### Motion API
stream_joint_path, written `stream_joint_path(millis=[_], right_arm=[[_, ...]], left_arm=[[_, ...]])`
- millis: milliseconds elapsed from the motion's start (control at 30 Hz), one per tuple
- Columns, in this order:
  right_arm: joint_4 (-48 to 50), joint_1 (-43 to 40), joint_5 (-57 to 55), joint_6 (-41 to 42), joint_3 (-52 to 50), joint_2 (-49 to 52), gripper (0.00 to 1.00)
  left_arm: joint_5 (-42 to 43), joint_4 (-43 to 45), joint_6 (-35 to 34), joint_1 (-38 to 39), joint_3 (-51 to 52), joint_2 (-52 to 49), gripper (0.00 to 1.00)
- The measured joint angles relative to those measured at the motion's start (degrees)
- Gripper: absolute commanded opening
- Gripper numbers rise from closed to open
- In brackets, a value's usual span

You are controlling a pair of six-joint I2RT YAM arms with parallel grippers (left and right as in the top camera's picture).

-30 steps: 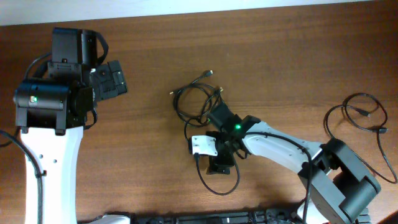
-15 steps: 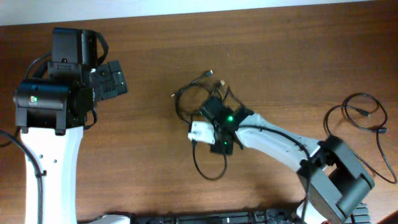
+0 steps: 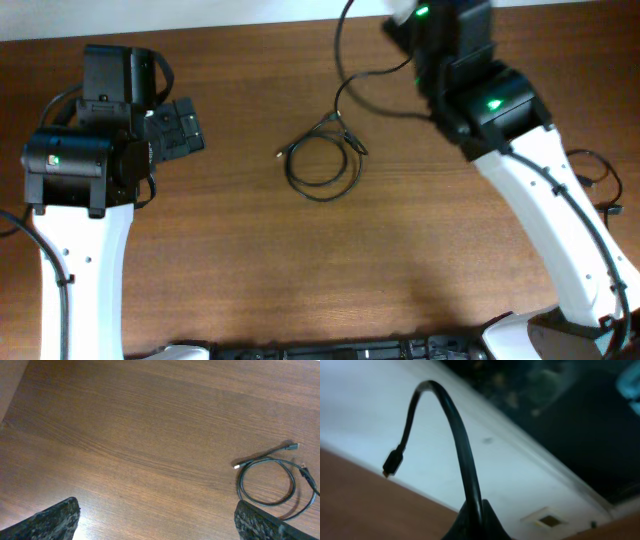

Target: Untangle cables

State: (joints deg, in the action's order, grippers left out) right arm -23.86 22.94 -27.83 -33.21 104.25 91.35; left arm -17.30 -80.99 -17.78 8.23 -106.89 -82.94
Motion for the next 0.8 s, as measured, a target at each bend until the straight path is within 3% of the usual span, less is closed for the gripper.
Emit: stream_joint_path(millis=[133, 233, 467, 800], right_arm=[[12.63, -10.01, -0.46, 0.76, 0.0, -0.02, 0.04], [14.1, -13.57, -0.07, 4.63, 0.02, -0.74, 0.04], [-0.17, -13.68, 23.34, 11.78, 0.28, -8.39, 0.04], [-14.64, -12.61, 56.35, 19.47, 0.39, -10.49, 0.04]], left_arm=[[-0.04, 0.15, 0.0, -0.02, 0.0, 0.02, 0.99], [-0.02, 0.09, 0.0, 0.0, 0.0, 0.02, 0.99], [-0.02, 0.09, 0.0, -0.02, 0.0, 0.02, 0.99], [0.0, 0.0, 0.0, 0.0, 0.0, 0.02, 0.99]])
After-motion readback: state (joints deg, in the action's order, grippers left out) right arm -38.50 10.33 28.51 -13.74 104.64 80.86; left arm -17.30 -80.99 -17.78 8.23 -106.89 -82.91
